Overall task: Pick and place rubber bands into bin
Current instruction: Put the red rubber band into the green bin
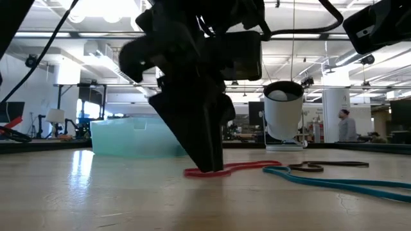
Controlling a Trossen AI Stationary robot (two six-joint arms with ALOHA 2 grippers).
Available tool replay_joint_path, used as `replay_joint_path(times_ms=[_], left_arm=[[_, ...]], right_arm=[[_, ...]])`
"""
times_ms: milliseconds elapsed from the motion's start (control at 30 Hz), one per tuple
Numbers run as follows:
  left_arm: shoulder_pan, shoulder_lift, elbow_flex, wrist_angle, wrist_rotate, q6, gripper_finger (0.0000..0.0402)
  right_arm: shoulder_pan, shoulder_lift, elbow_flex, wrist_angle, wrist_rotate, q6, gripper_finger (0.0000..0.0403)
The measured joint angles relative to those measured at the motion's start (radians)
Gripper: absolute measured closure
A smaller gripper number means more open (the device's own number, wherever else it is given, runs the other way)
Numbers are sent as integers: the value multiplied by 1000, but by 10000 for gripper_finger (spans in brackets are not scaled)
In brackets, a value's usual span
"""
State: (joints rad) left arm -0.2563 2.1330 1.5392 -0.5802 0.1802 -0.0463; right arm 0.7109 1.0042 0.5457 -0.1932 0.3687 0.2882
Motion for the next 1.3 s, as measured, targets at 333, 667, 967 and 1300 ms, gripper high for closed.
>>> replay_joint_path(times_ms=[333,667,967,1300], left_arm=[[1,1,-7,18,71,11,253],[-24,26,-6,60,44,82,253],[-56,100,-5,57,-65,57,253],[-58,139,-4,39,-116,-29,285]], right_arm=[[0,0,0,0,0,0,293],[0,0,0,0,0,-1,300],[0,0,0,0,0,0,300],[0,0,-1,1,0,-1,302]])
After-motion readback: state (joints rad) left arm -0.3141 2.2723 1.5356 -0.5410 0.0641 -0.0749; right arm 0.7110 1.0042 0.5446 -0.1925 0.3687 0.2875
